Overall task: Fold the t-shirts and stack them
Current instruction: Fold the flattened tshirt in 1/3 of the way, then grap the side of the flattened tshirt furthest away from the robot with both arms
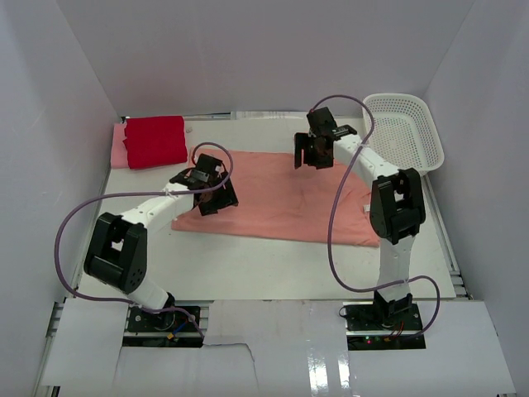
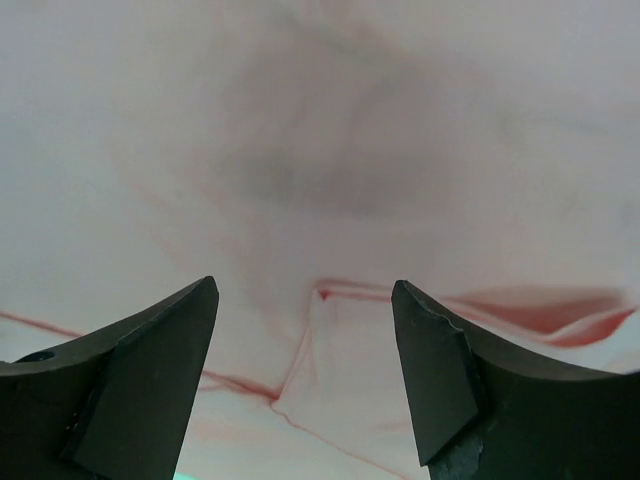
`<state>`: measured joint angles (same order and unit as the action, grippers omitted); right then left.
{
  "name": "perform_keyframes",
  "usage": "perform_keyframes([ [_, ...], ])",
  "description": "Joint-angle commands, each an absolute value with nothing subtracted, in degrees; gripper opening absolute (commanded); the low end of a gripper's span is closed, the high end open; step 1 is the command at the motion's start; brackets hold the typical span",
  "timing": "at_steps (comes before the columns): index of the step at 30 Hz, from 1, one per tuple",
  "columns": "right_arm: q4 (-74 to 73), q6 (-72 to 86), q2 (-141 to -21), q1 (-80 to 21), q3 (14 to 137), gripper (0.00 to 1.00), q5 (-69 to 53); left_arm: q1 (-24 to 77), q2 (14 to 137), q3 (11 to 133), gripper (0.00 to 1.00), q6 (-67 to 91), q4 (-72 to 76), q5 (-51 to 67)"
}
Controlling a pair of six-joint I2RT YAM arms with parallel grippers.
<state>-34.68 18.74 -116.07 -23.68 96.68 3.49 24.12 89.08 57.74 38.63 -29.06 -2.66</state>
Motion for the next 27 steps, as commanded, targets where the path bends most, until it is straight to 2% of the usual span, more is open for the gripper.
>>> perform_keyframes([
  [1, -34.10, 13.20, -118.55, -22.33, 107.88, 0.77, 8.00, 18.92, 89.56, 67.40, 0.79, 36.74, -29.45, -1.95],
  [2, -35.41, 12.49, -120.91, -21.98, 110.19, 0.77, 8.26, 14.20, 90.26, 68.98, 0.80, 36.48, -29.18, 3.90],
  [5, -36.82, 10.38, -125.76, -19.78, 117.85, 0.77, 8.96, 7.94, 95.70, 77.14, 0.80, 33.67, -29.61, 8.07],
  [10, -33.76, 9.41, -131.74, -15.21, 122.26, 0.76, 11.51, 3.52, 108.69, 94.89, 0.80, 30.33, -37.70, 5.80],
  [18, -21.81, 3.44, -136.05, -12.57, 121.38, 0.76, 14.06, 0.09, 119.52, 104.23, 0.80, 29.79, -35.51, 7.38],
  [27, -10.03, 1.76, -139.39, -11.16, 121.38, 0.75, 11.95, -1.93, 123.48, 106.08, 0.80, 29.27, -31.20, 7.38],
])
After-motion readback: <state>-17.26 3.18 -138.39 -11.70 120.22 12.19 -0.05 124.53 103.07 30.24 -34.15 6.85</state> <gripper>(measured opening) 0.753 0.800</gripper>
